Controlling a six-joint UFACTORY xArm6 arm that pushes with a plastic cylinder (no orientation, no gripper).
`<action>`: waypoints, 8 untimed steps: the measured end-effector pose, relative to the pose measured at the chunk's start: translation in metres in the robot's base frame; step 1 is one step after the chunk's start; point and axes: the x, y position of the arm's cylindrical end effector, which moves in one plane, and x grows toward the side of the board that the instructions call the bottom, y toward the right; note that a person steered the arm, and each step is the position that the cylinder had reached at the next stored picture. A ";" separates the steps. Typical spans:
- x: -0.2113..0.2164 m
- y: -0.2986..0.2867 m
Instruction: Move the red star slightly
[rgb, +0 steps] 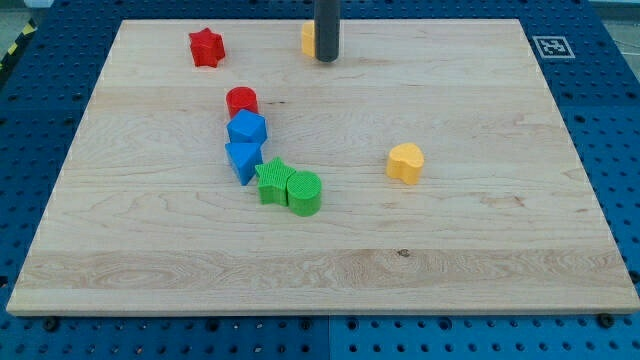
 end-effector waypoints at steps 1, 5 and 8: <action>0.026 -0.012; 0.038 -0.066; 0.031 -0.145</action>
